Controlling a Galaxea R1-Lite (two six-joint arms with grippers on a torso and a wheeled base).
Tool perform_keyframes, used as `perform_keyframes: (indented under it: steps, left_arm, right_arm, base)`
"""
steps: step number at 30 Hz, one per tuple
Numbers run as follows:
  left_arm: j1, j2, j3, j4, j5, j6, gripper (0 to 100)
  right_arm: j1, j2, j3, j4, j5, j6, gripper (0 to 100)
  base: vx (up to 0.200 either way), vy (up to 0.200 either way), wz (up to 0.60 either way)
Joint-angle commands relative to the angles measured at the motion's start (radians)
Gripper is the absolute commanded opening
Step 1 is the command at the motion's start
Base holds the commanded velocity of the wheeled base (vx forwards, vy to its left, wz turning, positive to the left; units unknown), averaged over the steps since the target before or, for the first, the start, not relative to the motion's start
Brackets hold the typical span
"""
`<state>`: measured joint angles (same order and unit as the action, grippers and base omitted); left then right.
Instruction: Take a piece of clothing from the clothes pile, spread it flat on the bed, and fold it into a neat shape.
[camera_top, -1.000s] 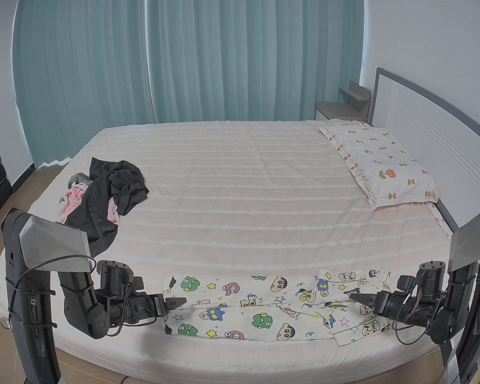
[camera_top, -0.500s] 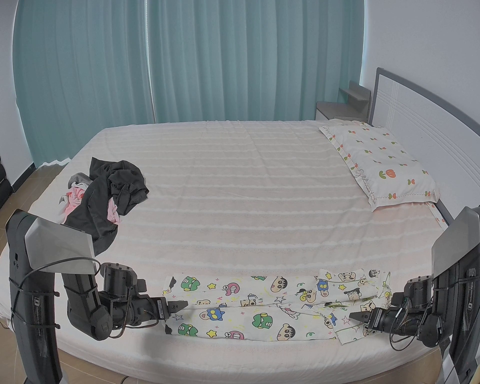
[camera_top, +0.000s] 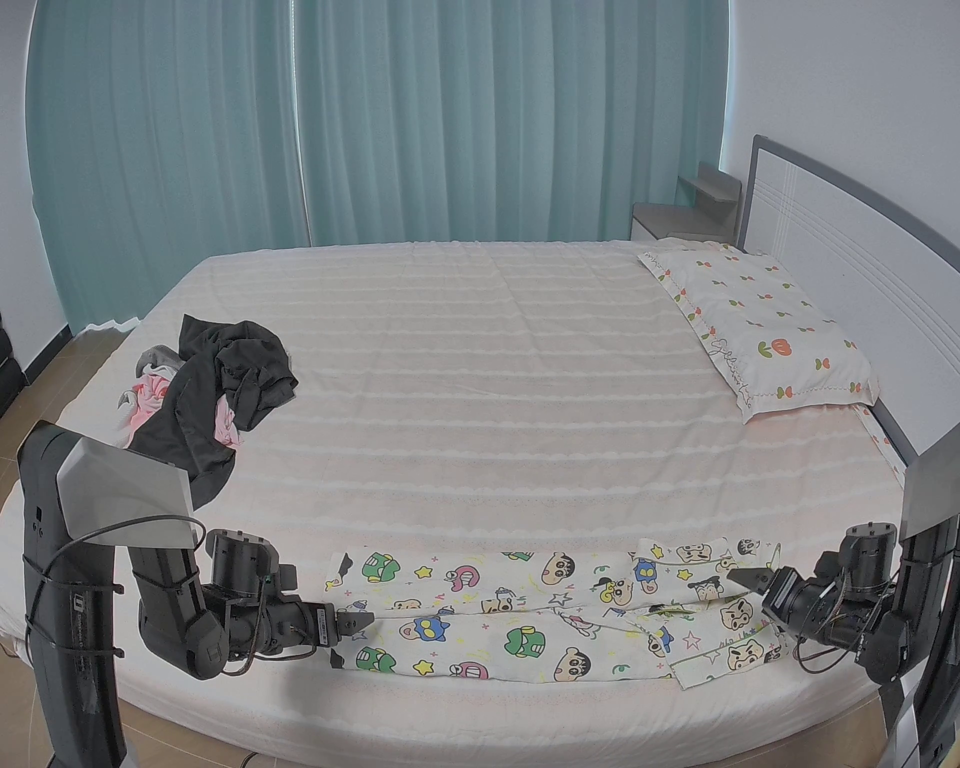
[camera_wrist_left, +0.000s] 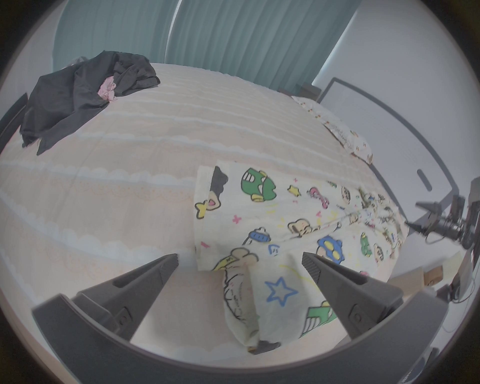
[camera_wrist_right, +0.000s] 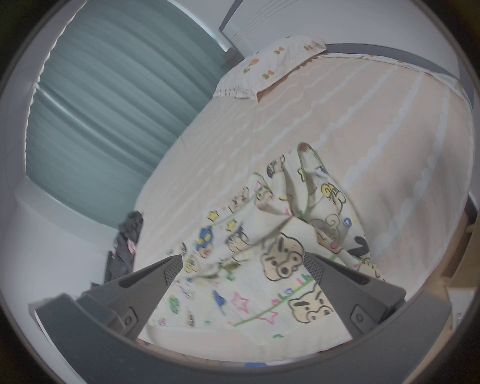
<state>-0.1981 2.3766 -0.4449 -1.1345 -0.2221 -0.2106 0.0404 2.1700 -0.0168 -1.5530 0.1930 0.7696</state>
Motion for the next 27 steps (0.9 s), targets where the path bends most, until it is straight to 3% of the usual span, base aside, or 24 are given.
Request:
perform_keyframes:
  steps: [1,9,24,25,27]
  left_arm:
    - [0.002,0.041,-0.057,0.019,0.044,0.022,100]
    - [-0.034,0.055,-0.130,0.068,0.052,0.020,100]
    - [-0.116,0.053,-0.241,0.222,0.099,0.017,100]
    - [-0.116,0.053,-0.241,0.222,0.099,0.017,0]
    - [-0.116,0.053,-0.245,0.234,0.099,0.017,0]
  right_arm:
    - [-0.062,-0.099,0.017,-0.013,0.039,0.010,100]
    - [-0.103,-0.099,0.017,-0.018,0.057,0.010,100]
    - [-0.103,-0.101,0.017,-0.015,0.056,0.010,100]
    - [-0.103,-0.101,0.017,-0.015,0.056,0.010,100]
    - [-0.103,-0.099,0.017,-0.013,0.056,0.010,100]
  base:
    - [0.000,0.000,0.00]
    - [0.000,0.000,0.00]
    - [0.000,0.000,0.00]
    - [0.000,0.000,0.00]
    - [0.000,0.000,0.00]
